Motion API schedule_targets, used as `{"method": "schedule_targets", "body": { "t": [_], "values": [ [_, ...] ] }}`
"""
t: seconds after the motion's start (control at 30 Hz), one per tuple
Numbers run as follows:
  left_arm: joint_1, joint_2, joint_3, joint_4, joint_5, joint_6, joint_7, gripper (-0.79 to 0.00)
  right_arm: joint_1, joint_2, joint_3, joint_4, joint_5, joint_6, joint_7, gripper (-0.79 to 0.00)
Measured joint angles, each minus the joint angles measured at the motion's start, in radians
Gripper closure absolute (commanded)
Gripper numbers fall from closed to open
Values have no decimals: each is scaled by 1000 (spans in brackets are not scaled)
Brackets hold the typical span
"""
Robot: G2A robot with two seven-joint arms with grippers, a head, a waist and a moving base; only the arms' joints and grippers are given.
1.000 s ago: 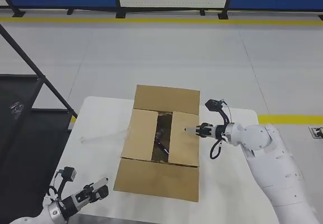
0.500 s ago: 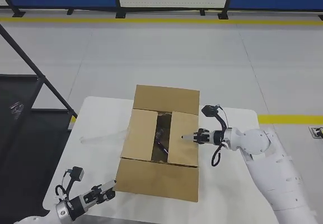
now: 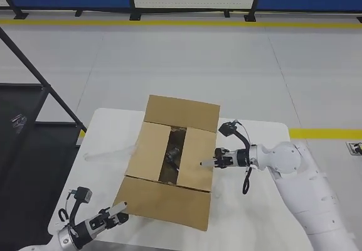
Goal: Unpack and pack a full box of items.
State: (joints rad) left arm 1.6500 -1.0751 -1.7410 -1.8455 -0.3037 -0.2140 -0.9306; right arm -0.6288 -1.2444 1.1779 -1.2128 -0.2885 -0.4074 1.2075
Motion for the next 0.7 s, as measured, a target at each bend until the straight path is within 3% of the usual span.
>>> {"method": "schedule_targets", "body": {
  "t": [0.23, 0.37, 0.6, 0.7],
  "values": [
    [2, 3, -21, -6, -46, -11, 10, -785, 8, 10, -18, -25, -11, -8, 37, -785],
    [-2, 4, -29, -12, -65, -14, 23, -785, 6, 15, 8, -39, -2, 16, -49, -785],
    [-52, 3, -22, -15, -94, -4, 81, -785, 31, 11, 17, -18, -55, 163, -259, -785],
    [-74, 3, -9, -22, -85, -11, 112, -785, 32, 11, 16, -16, -63, 170, -255, -785]
  ]
}}
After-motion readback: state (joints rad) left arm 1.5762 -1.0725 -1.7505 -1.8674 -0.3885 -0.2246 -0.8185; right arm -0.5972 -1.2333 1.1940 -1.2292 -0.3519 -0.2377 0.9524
